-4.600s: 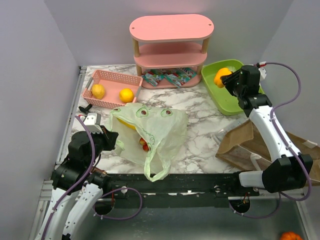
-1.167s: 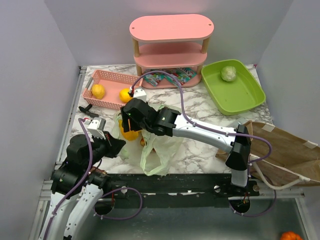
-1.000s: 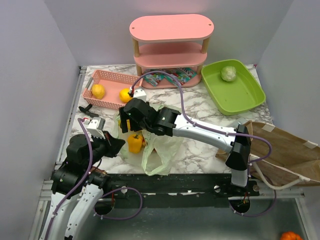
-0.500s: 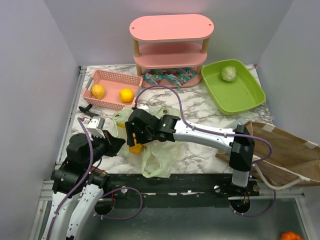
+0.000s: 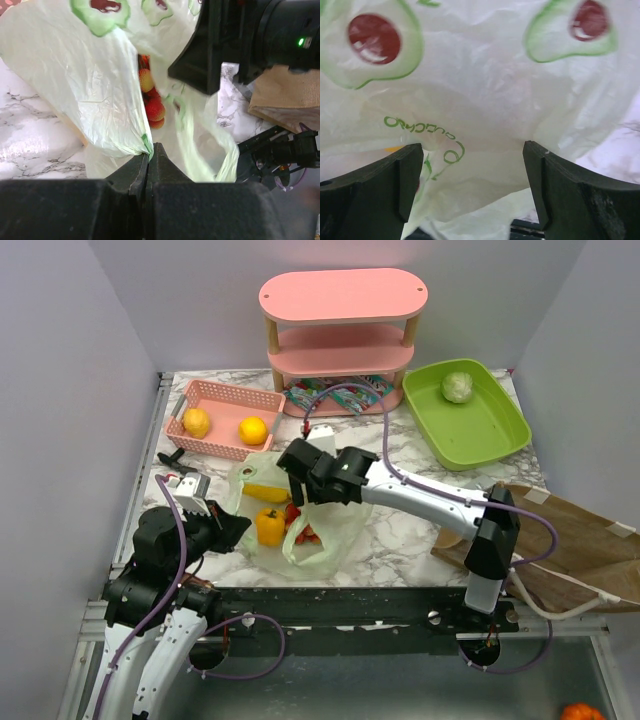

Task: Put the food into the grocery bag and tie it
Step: Place the fake vegetable into the grocery bag, then pick up the fake vegetable from the bin.

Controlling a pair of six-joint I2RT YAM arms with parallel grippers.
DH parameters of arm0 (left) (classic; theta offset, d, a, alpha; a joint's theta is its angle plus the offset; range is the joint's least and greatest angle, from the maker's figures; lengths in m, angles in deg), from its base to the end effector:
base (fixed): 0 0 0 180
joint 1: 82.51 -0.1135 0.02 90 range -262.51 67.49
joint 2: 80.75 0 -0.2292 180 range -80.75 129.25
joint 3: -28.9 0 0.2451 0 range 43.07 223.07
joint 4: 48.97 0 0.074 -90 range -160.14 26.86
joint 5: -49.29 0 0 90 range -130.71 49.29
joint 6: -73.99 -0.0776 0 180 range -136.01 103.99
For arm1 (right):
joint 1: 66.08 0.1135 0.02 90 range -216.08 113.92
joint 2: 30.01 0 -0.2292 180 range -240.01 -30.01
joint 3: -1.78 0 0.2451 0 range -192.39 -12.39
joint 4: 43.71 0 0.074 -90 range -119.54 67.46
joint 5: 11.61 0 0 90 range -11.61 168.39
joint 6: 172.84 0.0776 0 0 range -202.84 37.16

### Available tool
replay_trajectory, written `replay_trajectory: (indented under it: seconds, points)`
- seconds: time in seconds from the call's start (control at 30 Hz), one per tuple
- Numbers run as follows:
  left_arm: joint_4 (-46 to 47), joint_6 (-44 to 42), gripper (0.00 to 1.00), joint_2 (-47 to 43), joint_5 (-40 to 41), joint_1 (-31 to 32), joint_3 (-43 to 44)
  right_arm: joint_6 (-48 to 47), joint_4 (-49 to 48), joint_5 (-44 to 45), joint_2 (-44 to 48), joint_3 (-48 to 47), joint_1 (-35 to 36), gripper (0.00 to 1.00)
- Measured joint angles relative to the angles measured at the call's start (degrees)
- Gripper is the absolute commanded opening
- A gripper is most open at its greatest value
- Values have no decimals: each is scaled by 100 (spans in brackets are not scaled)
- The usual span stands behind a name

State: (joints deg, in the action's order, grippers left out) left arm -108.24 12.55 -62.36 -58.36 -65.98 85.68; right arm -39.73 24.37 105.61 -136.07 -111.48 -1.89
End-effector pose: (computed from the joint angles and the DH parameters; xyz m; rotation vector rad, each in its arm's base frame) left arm 0.1207 -0.0604 0.2853 0.0031 2.0062 -0.8129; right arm 0.2044 0.3412 0.2395 -0.2982 2.4493 0.1618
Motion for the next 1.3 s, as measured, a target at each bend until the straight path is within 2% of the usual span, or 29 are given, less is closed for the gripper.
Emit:
replay_trajectory:
  seconds: [0.23,0.53,0.73,0.97,1.3]
  points:
    - [0,0,0,9,-2,-2,0,-251,332,509,553,70,-625,90]
    - [0,0,0,26,-2,-2,0,-710,258,457,1401,-212,-1207,98]
    - [0,0,0,26,-4,-2,0,-807,-7,433,1777,-293,-1615,98]
    - [2,0,0,24,-4,-4,0,-824,-308,153,1554,-382,-2889,98]
    - [4,0,0,24,-26,-22,0,-1027,-389,-13,229,-1764,-3954,100]
